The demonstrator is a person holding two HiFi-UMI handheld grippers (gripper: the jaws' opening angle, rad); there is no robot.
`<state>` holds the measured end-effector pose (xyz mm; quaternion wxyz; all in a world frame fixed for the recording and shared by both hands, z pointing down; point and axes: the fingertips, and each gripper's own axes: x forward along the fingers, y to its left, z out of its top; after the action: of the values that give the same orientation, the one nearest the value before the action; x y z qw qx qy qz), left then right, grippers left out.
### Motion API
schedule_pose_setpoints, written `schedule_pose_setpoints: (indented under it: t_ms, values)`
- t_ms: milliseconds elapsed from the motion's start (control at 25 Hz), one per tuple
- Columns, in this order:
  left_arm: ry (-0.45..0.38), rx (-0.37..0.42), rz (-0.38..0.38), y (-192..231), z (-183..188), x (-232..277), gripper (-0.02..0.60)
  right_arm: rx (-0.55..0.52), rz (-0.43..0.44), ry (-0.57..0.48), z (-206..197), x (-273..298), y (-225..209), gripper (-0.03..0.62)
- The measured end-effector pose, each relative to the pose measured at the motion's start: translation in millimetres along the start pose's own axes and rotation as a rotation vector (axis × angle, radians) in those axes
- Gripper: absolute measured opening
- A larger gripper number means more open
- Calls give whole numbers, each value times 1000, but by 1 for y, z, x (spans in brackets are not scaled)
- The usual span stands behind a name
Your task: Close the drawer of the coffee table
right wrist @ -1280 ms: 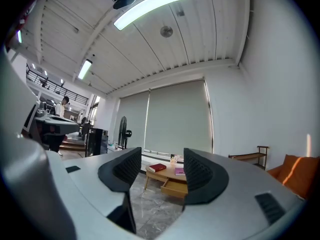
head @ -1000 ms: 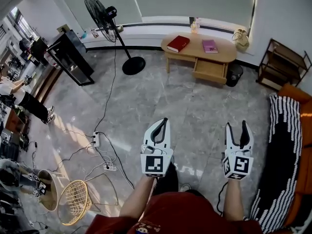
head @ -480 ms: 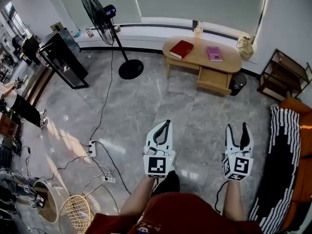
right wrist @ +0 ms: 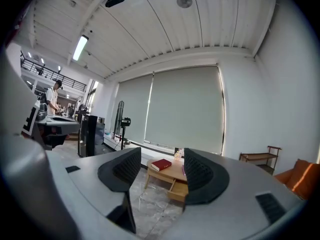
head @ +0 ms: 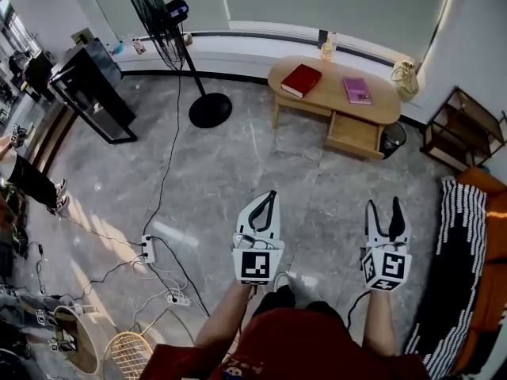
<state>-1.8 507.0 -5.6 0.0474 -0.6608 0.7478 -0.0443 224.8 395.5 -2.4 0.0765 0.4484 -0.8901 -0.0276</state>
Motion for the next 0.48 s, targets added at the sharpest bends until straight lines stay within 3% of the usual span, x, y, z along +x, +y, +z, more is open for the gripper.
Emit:
schedule_pose_setpoints:
  t_ms: [480]
  values:
    - [-1, -18, -29, 30, -19, 48, 5, -19, -57, 1, -2, 48, -5, 247]
